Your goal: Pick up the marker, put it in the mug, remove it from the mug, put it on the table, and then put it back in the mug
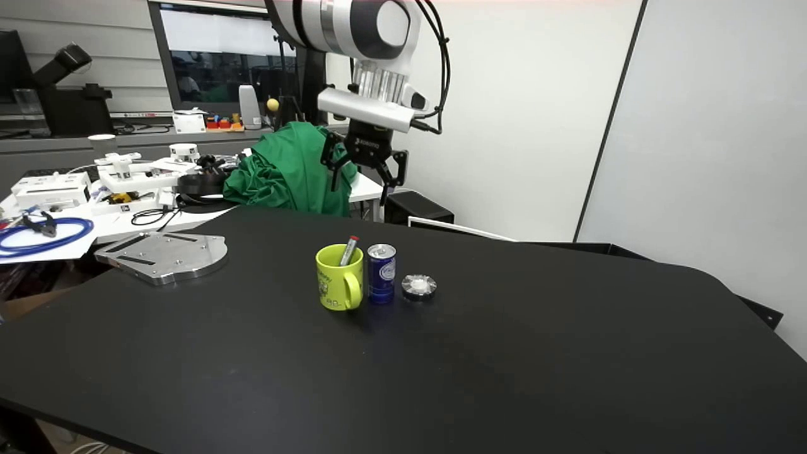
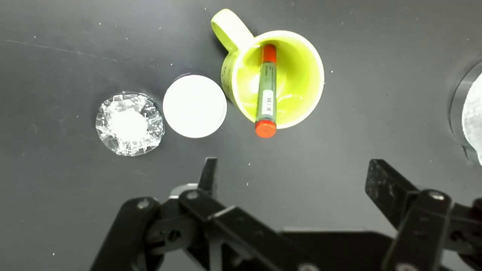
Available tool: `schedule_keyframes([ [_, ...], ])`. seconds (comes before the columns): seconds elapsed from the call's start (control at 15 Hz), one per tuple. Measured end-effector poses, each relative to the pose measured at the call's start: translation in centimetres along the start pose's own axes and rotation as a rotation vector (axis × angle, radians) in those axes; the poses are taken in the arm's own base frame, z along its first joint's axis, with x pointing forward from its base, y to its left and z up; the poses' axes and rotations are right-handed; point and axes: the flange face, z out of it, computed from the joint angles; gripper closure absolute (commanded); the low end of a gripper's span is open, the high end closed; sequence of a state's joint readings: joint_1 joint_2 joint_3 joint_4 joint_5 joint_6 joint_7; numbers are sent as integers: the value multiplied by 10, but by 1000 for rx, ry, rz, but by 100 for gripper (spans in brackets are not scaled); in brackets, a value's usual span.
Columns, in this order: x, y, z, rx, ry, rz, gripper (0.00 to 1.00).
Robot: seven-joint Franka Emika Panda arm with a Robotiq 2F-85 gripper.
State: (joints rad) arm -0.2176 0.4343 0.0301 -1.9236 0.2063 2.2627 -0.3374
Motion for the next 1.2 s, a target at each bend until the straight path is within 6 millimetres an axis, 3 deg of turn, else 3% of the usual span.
schedule_keyframes([
  [0.4, -5, 2, 32, 23, 21, 5, 0],
  [1.2, -10, -4, 70, 19, 58, -17, 0],
])
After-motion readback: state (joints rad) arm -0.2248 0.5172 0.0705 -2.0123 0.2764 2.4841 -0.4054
